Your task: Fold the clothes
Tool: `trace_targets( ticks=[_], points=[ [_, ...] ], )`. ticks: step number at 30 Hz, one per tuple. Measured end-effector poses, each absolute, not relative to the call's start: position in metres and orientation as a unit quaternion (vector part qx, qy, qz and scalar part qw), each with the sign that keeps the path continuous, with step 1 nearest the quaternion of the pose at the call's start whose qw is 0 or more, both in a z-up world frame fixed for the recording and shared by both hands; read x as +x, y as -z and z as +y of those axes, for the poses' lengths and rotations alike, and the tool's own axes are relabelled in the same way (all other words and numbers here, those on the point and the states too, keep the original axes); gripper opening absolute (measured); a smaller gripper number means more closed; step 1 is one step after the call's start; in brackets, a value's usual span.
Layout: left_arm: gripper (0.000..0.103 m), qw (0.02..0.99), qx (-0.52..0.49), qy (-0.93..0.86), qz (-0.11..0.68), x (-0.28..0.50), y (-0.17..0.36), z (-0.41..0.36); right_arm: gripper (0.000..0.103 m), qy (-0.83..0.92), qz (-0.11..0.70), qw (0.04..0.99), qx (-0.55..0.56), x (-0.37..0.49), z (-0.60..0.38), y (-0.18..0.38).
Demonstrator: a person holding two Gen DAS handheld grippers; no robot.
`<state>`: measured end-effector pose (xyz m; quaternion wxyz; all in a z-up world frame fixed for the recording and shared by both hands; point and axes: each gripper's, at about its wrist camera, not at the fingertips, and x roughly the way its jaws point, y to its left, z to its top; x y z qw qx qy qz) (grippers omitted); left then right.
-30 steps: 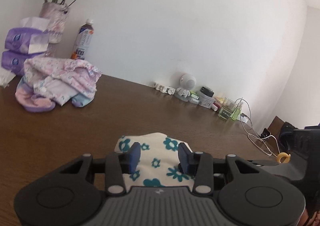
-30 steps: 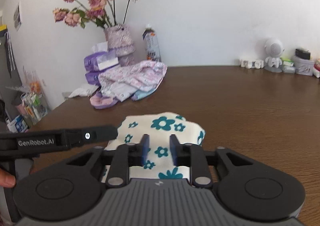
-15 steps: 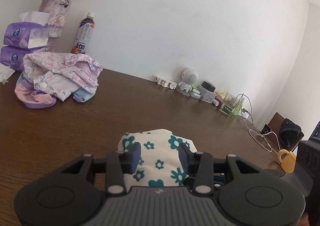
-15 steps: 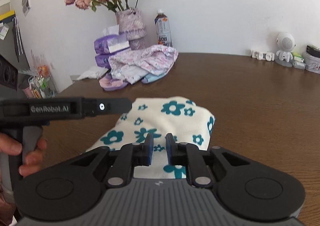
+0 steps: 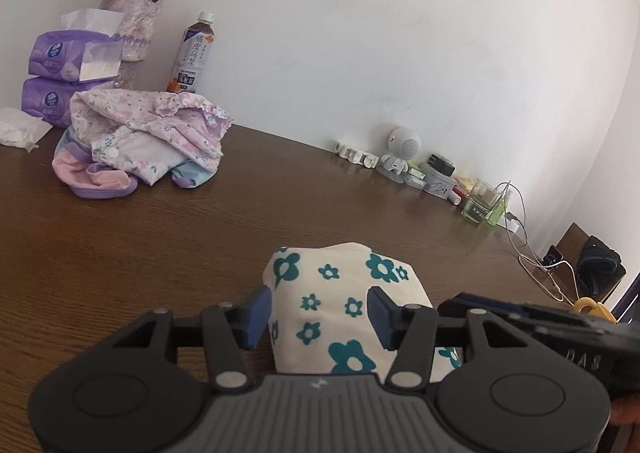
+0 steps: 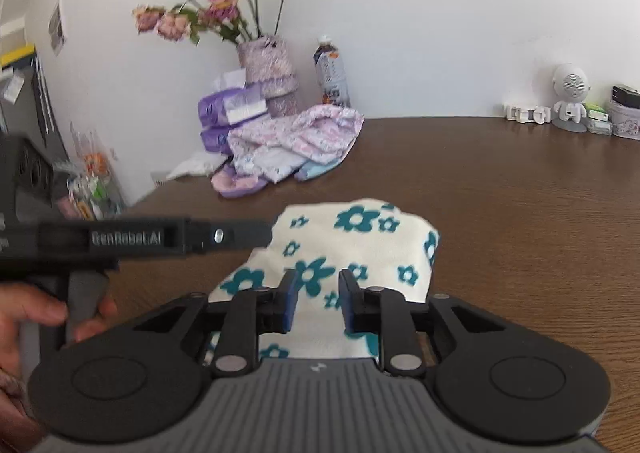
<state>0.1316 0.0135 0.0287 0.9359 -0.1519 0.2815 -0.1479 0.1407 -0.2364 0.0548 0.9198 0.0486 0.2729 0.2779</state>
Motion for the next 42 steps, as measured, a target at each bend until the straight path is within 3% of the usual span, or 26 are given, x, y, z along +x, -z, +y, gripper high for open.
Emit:
trace_targets(
  ticks=[1,6,7,8,10,12,16,18,19,20,21,22,23,24,25,26,27,28,29,31,34,35,37,39,41,42],
  points=[
    [0.053,0.935,-0.151,0.146,0.287,0.134,-0.027,0.012,0.042,-0.261,0.275,0.923,0.063,0.148,-0.244,-0.055],
    [0.049,0.923,-0.179,0.139,0.31,0.143,-0.009,0.009,0.042,-0.228,0.319,0.907,0.156,0.179,-0.267,-0.03],
    [0.041,0.921,-0.188,0.138,0.31,0.144,-0.006,0.009,0.042,-0.229,0.324,0.901,0.173,0.181,-0.269,-0.025],
    [0.035,0.92,-0.195,0.139,0.309,0.144,-0.006,0.01,0.035,-0.231,0.329,0.896,0.189,0.184,-0.271,-0.02],
    [0.034,0.918,-0.209,0.139,0.308,0.144,-0.005,0.012,0.026,-0.234,0.338,0.884,0.222,0.188,-0.275,-0.009],
    [0.034,0.914,-0.224,0.138,0.31,0.146,-0.006,0.016,0.026,-0.235,0.338,0.885,0.217,0.188,-0.273,-0.009],
    [0.053,0.915,-0.236,0.129,0.302,0.158,-0.017,0.019,0.04,-0.224,0.33,0.886,0.235,0.197,-0.28,-0.017],
    [0.053,0.916,-0.234,0.126,0.3,0.167,-0.022,0.017,0.041,-0.214,0.33,0.883,0.255,0.209,-0.282,-0.019],
    [0.048,0.916,-0.235,0.125,0.302,0.173,-0.023,0.016,0.041,-0.212,0.334,0.881,0.261,0.216,-0.282,-0.019],
    [0.03,0.913,-0.24,0.128,0.304,0.179,-0.022,0.015,0.039,-0.21,0.343,0.877,0.265,0.223,-0.28,-0.018],
    [0.019,0.908,-0.249,0.133,0.308,0.184,-0.02,0.015,0.033,-0.212,0.347,0.873,0.269,0.227,-0.279,-0.015],
    [0.015,0.905,-0.257,0.135,0.312,0.186,-0.017,0.016,0.019,-0.215,0.35,0.87,0.273,0.229,-0.277,-0.012],
    [0.015,0.903,-0.263,0.136,0.312,0.186,-0.015,0.017,0.018,-0.215,0.348,0.872,0.269,0.229,-0.275,-0.012],
    [0.016,0.902,-0.268,0.136,0.31,0.185,-0.014,0.019,0.018,-0.215,0.345,0.875,0.262,0.227,-0.273,-0.012],
    [0.022,0.901,-0.273,0.136,0.307,0.185,-0.014,0.021,0.018,-0.215,0.344,0.876,0.261,0.227,-0.273,-0.012],
    [0.036,0.902,-0.276,0.131,0.307,0.185,-0.015,0.021,0.022,-0.215,0.343,0.876,0.261,0.227,-0.273,-0.011],
    [0.039,0.902,-0.277,0.127,0.306,0.186,-0.015,0.022,0.026,-0.215,0.342,0.877,0.261,0.227,-0.273,-0.011],
    [0.027,0.902,-0.275,0.13,0.305,0.187,-0.014,0.021,0.029,-0.215,0.341,0.877,0.261,0.227,-0.272,-0.011],
    [0.021,0.9,-0.279,0.132,0.307,0.187,-0.013,0.022,0.021,-0.215,0.34,0.877,0.262,0.227,-0.272,-0.01],
    [0.023,0.896,-0.288,0.135,0.311,0.186,-0.01,0.023,0.016,-0.216,0.338,0.878,0.262,0.227,-0.272,-0.01],
    [0.063,0.896,-0.293,0.131,0.306,0.171,-0.015,0.029,0.025,-0.214,0.329,0.88,0.269,0.22,-0.277,-0.014],
    [0.064,0.899,-0.289,0.131,0.302,0.164,-0.017,0.031,0.038,-0.213,0.324,0.88,0.273,0.214,-0.281,-0.016],
    [0.064,0.904,-0.273,0.131,0.301,0.15,-0.02,0.032,0.045,-0.218,0.313,0.884,0.27,0.198,-0.286,-0.021],
    [0.06,0.906,-0.261,0.133,0.306,0.141,-0.017,0.029,0.045,-0.213,0.318,0.887,0.258,0.182,-0.287,-0.02],
    [0.021,0.906,-0.256,0.142,0.307,0.137,-0.012,0.024,0.04,-0.21,0.33,0.884,0.257,0.174,-0.285,-0.014],
    [0.021,0.906,-0.256,0.141,0.307,0.135,-0.011,0.022,0.032,-0.213,0.333,0.881,0.259,0.171,-0.283,-0.011]
  ],
)
